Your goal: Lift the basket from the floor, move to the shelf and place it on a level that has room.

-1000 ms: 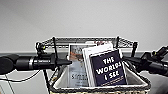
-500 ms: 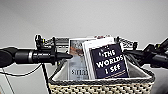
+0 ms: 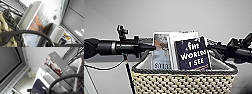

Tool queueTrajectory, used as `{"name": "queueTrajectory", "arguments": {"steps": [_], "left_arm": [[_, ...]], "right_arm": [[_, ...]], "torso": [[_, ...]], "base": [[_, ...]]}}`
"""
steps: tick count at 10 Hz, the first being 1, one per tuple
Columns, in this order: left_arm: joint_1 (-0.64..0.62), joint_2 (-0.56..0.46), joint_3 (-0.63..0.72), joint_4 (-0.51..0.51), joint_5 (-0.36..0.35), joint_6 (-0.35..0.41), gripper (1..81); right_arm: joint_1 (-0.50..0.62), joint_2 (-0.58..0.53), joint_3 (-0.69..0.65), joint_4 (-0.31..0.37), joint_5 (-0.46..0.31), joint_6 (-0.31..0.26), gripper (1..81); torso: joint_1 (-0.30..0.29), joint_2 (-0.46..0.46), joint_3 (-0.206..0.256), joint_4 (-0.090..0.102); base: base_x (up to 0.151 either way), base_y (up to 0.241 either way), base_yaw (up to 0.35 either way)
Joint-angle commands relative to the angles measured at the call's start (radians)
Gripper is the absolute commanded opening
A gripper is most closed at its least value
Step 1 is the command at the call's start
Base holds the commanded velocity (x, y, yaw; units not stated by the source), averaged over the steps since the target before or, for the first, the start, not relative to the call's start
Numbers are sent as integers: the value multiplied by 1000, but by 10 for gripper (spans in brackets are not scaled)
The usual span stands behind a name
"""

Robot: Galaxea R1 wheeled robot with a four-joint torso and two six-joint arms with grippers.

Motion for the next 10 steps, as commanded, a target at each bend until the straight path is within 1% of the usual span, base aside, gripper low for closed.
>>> {"name": "queueTrajectory", "arguments": {"steps": [1, 2, 3, 5, 6, 7, 8, 10], "left_arm": [[-143, 62, -86, -11, -61, 1, 10], [-157, 73, -106, -13, -59, 1, 10], [-178, 84, -126, -25, -56, 1, 10], [-220, 105, -186, -34, 10, 0, 10], [-227, 111, -222, -43, 13, 0, 10], [-235, 124, -259, -50, 27, 0, 10], [-243, 140, -293, -51, 57, 0, 10], [-244, 165, -351, -53, 64, 0, 10]], "right_arm": [[183, 61, -68, 26, 1, -7, 10], [184, 72, -88, 28, -5, -7, 10], [194, 79, -115, 29, -33, -7, 10], [230, 89, -165, 46, -44, -7, 10], [240, 99, -194, 52, -56, -5, 10], [249, 119, -232, 61, -87, -5, 10], [261, 138, -262, 71, -93, -2, 10], [283, 165, -321, 74, -102, 1, 10]], "torso": [[0, 0, 0, 0], [0, 0, 0, 0], [0, 0, 0, 0], [0, 0, 0, 0], [0, 0, 0, 0], [0, 0, 0, 0], [0, 0, 0, 0], [0, 0, 0, 0]], "base": [[0, 0, 0], [0, 0, 0], [0, 0, 0], [0, 0, 0], [0, 0, 0], [0, 0, 0], [0, 0, 0], [0, 0, 0]]}}
